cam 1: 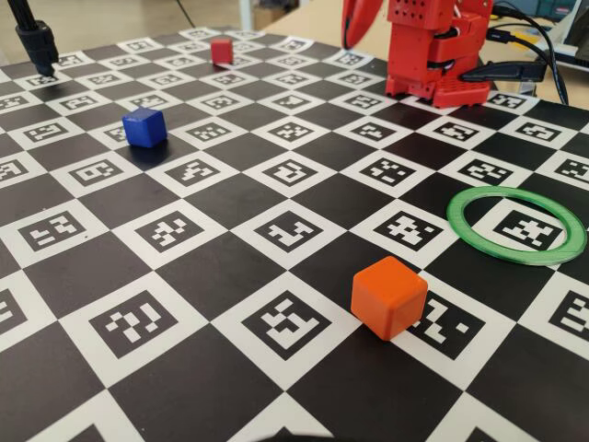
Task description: Grab the red cube then put it in the green circle then put the blue cube on top and finally the orange cube on top
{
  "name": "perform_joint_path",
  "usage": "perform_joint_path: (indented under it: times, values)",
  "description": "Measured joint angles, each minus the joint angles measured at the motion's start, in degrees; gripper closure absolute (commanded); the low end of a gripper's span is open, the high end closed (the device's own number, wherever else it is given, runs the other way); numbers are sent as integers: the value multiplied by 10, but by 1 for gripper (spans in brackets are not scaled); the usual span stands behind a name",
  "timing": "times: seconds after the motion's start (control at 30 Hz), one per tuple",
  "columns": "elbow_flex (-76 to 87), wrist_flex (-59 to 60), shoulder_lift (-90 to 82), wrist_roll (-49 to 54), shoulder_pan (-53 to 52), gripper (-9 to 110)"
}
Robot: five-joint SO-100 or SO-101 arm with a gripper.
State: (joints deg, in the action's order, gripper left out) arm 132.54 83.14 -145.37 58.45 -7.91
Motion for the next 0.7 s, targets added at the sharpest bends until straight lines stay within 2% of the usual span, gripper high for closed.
perform_joint_path:
  times: [0.2, 0.37, 0.57, 0.7]
  values:
    - [-145, 80, 115, -57, -38, 104]
    - [-237, 126, 185, -68, -94, 88]
    - [-345, 148, 268, -60, -214, 72]
    - [-389, 150, 303, -47, -307, 67]
